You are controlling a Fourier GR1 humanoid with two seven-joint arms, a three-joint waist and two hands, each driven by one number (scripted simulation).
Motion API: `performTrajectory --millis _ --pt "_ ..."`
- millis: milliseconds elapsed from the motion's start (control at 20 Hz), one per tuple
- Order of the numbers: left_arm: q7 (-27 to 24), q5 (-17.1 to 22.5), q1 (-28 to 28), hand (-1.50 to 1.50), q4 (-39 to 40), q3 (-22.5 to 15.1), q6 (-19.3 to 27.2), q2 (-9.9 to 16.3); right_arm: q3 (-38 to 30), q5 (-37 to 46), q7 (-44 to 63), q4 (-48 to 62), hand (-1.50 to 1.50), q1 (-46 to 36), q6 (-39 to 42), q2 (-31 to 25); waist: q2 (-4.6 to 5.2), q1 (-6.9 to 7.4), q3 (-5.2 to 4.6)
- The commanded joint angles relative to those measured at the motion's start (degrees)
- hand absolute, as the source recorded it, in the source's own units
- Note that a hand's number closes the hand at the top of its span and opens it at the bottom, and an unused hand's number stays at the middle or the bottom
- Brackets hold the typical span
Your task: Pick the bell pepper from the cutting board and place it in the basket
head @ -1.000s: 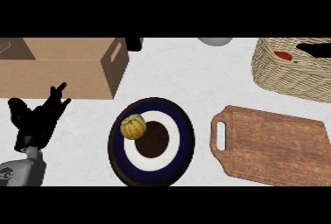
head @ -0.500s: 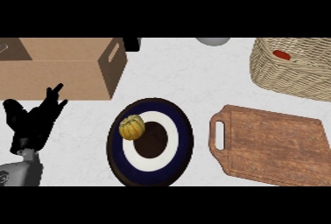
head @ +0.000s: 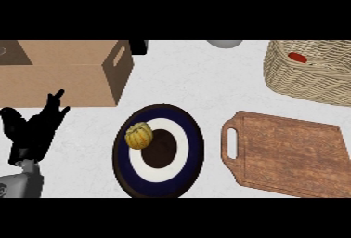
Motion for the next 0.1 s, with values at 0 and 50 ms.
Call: performTrajectory --millis 0,50 --pt "-0.91 -0.68 -4.62 0.00 1.55 -0.31 0.89 -0.50 -1.27 -1.76 -4.09 4.90 -1.50 6.15 9.67 -5.76 0.18 -0.39 0.03" --pt "-3.06 -0.82 -4.19 0.00 3.45 -0.12 0.59 -0.83 -1.03 -1.41 -6.29 7.25 -1.50 5.04 9.60 -7.11 0.45 0.37 0.07"
